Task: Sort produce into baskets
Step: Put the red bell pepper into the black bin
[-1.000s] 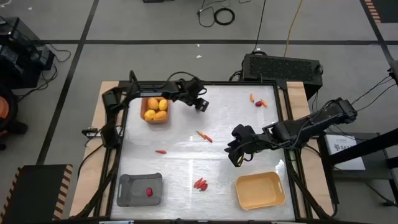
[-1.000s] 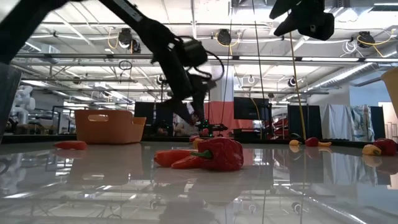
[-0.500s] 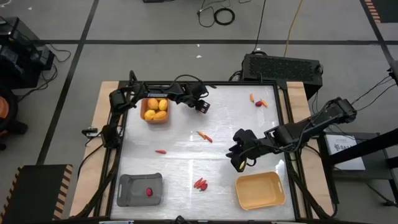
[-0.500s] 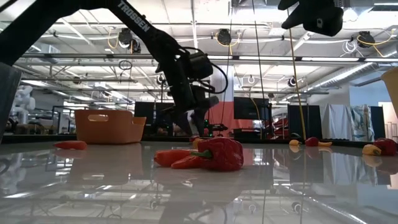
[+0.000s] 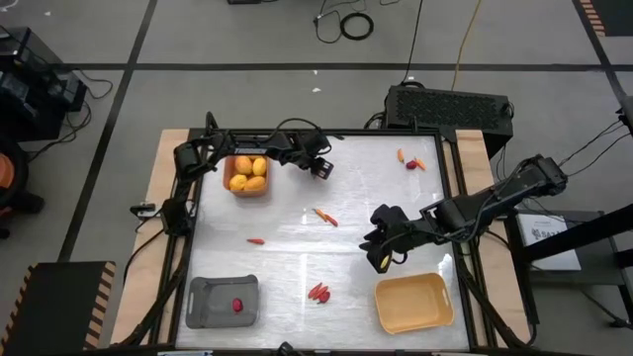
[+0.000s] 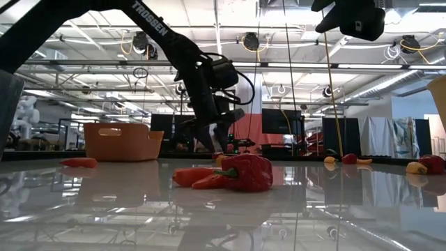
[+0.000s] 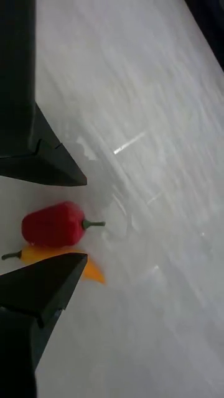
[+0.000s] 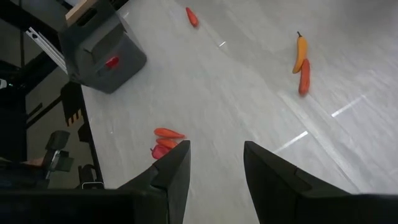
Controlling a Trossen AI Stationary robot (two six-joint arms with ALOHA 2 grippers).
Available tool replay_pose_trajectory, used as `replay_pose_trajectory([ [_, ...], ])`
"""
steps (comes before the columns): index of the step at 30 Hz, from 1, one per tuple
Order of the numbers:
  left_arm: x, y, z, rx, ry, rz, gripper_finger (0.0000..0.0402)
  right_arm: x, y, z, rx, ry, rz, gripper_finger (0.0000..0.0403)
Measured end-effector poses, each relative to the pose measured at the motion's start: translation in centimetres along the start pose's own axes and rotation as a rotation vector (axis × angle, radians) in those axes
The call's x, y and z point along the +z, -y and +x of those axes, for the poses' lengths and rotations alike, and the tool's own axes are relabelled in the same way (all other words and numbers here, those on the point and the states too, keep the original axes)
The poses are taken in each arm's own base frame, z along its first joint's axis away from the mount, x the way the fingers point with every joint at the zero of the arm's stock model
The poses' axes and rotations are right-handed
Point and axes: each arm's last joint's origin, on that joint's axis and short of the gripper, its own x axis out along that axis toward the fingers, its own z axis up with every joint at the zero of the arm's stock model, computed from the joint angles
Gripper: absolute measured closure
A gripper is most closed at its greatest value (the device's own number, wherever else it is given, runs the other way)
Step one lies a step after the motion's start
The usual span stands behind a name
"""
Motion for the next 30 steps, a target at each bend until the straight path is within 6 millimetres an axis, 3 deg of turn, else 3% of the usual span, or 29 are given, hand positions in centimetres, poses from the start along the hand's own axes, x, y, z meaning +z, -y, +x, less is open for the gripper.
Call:
replay_pose_trajectory([
  [5, -0.5, -0.1, 0.9, 0.020, -0.025, 0.004, 0.0208, 0.0, 0.0, 0.0, 0.000, 0.000, 0.018, 0.0262],
  [20, -0.9, 0.5, 0.8, 0.030, -0.023, 0.015, 0.0210, -1.1, -0.7, -0.4, 0.026, -0.021, 0.001, 0.0262],
  [30, -0.9, 0.5, 0.8, 0.041, -0.029, 0.018, 0.0292, -1.2, -0.8, -0.4, 0.027, -0.023, 0.015, 0.0262],
])
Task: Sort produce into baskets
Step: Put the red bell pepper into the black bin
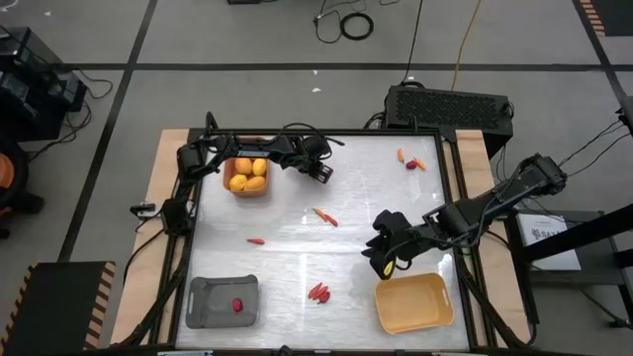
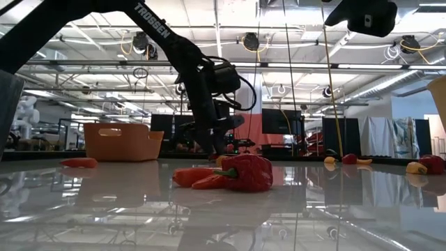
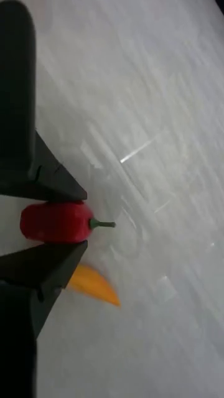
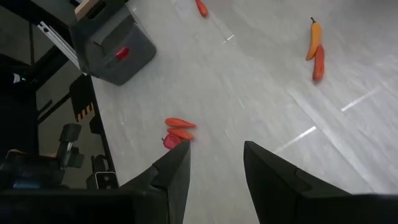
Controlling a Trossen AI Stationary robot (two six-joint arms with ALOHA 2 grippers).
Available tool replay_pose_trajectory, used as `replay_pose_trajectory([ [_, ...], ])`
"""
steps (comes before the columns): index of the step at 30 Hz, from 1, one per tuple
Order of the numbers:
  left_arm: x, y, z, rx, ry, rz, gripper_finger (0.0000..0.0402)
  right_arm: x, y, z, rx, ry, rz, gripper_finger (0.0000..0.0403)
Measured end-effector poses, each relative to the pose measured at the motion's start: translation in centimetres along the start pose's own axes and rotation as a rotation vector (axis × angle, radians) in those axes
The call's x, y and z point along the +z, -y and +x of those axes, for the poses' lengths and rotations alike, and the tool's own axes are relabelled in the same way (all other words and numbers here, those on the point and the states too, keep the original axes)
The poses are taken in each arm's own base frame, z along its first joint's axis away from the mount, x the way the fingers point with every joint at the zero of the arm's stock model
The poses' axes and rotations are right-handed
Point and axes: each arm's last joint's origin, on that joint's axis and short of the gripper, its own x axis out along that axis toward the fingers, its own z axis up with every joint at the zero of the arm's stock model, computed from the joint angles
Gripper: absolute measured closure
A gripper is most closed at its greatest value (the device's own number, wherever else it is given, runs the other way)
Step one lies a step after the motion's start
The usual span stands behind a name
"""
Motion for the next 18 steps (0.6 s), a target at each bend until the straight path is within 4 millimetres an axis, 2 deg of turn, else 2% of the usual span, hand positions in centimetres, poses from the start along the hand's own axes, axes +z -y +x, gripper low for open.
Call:
replay_pose_trajectory([
  [5, 0.0, 0.0, 0.0, -0.016, -0.012, 0.008, 0.0314, -0.4, -0.2, -0.1, 0.010, -0.009, -0.004, 0.0262],
  [8, 0.1, 0.3, -1.2, -0.060, -0.015, 0.048, 0.0315, -0.7, -0.4, -0.2, 0.016, -0.014, -0.012, 0.0262],
  [13, 0.1, 0.8, -5.8, -0.148, -0.025, 0.138, 0.0311, -0.8, -0.5, -0.3, 0.011, -0.003, -0.032, 0.0262],
  [18, -2.0, 1.5, -13.0, -0.277, -0.118, 0.261, 0.0311, -0.5, -0.3, -0.2, -0.023, 0.053, -0.090, 0.0262],
])
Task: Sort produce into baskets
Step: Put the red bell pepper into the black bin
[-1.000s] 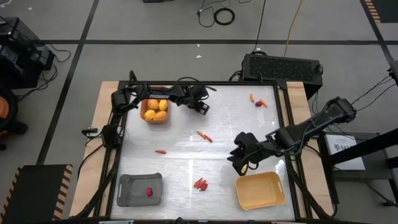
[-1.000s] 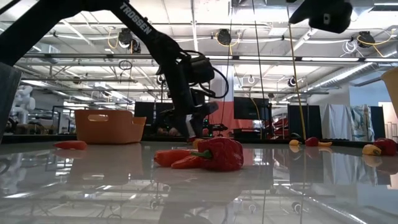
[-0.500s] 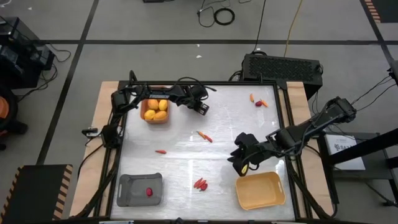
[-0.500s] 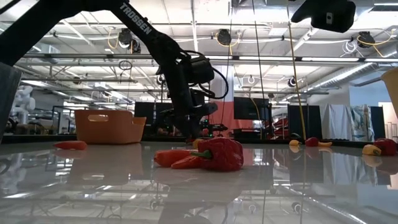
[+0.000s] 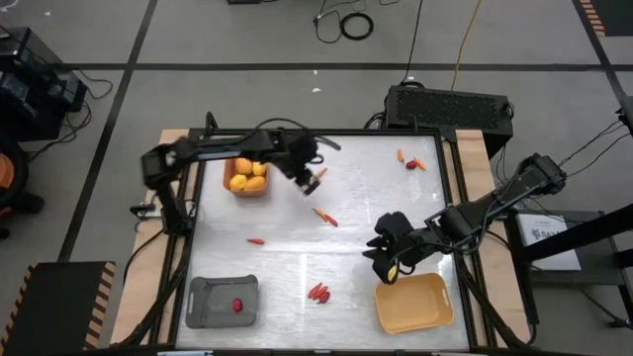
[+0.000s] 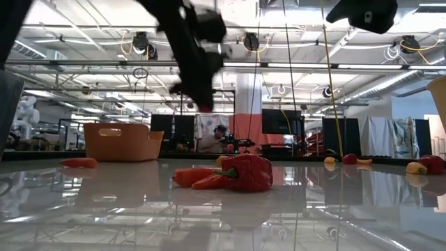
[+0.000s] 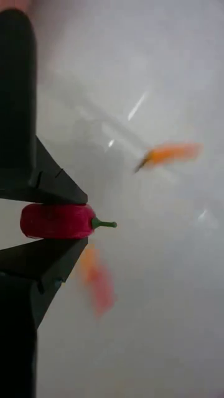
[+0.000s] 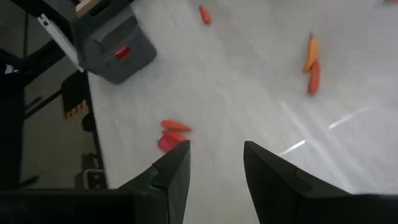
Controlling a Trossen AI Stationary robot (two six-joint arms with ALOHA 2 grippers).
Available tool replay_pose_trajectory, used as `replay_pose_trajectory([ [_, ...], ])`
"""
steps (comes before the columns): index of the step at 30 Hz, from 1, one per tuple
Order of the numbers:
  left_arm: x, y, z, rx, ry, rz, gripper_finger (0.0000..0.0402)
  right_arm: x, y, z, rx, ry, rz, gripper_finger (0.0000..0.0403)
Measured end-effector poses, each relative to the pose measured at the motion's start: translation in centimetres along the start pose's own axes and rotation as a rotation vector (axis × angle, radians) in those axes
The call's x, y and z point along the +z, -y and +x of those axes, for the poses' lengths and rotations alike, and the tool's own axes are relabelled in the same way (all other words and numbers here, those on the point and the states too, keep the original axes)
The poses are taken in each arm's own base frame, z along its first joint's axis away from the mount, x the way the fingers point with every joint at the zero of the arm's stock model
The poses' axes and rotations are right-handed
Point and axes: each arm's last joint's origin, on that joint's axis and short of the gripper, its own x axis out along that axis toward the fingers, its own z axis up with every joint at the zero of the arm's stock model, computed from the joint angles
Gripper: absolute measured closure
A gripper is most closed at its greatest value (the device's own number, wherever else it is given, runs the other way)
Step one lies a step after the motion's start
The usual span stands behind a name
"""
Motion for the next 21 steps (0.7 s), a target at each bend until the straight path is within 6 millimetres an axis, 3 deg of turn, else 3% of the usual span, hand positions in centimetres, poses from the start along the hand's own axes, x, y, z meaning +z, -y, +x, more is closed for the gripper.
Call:
replay_pose_trajectory([
  [6, -5.5, 4.7, -6.8, -0.096, -0.141, 0.152, 0.0311, 0.5, 0.3, 0.2, -0.029, 0.033, -0.075, 0.0262],
  [10, -9.8, 7.8, -9.8, -0.122, -0.227, 0.238, 0.0311, 0.8, 0.6, 0.3, -0.040, 0.038, -0.124, 0.0262],
  [15, -14.7, 11.7, -11.9, -0.155, -0.270, 0.257, 0.0311, 1.4, 1.0, 0.5, -0.061, 0.046, -0.194, 0.0262],
  [21, -20.2, 15.6, -12.4, -0.140, -0.320, 0.323, 0.0311, 2.5, 1.5, 0.9, -0.072, 0.080, -0.240, 0.0262],
])
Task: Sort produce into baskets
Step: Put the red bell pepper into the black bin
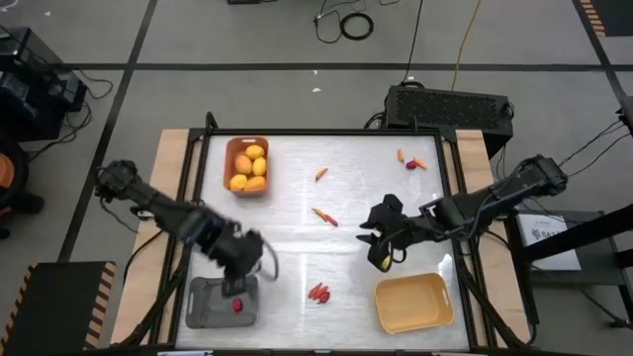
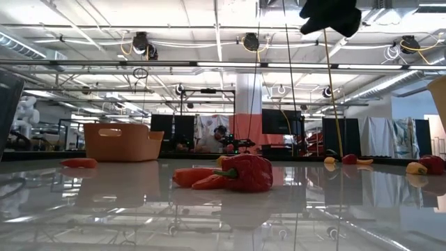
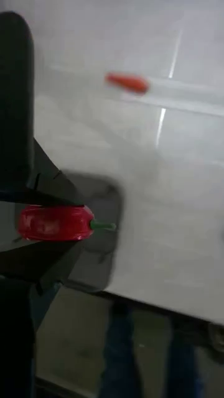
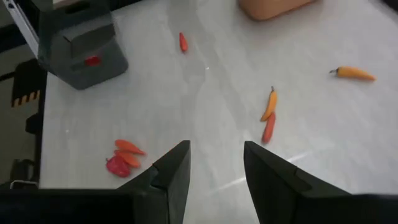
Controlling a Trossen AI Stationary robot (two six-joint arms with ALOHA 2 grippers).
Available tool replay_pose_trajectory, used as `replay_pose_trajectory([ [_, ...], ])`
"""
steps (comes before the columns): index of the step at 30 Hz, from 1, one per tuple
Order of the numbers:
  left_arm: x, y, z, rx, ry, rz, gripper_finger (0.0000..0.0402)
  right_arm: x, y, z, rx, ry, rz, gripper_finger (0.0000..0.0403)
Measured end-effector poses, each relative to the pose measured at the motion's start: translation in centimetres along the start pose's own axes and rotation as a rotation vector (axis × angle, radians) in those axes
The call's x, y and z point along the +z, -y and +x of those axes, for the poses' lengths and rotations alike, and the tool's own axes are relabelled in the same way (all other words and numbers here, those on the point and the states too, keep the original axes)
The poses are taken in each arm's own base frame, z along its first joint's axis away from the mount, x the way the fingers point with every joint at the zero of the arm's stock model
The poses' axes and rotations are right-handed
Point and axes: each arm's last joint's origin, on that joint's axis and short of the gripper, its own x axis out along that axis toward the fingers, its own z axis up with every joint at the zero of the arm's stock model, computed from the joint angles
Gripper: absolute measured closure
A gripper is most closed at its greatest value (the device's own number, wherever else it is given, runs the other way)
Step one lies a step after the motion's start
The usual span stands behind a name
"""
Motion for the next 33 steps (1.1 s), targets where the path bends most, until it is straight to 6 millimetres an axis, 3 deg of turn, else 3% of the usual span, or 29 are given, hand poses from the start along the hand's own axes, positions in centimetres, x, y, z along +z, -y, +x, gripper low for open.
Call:
replay_pose_trajectory([
  [9, -4.0, 4.9, 4.0, 0.101, -0.071, 0.014, 0.0310, 1.3, 0.3, 0.3, 0.023, 0.080, -0.054, 0.0262],
  [17, -5.3, 6.6, 8.2, 0.245, -0.134, -0.003, 0.0310, 1.8, 0.4, 0.4, 0.032, 0.111, -0.050, 0.0262],
  [21, -5.5, 6.4, 8.3, 0.270, -0.164, -0.021, 0.0293, 1.8, 0.3, 0.4, 0.038, 0.112, -0.049, 0.0262],
  [29, -5.5, 6.1, 8.2, 0.288, -0.187, 0.003, 0.0212, 1.6, 0.1, 0.4, 0.129, 0.058, -0.054, 0.0262],
  [33, -5.2, 5.7, 7.6, 0.268, -0.191, 0.034, 0.0202, 1.4, 0.0, 0.4, 0.169, 0.008, -0.056, 0.0262],
])
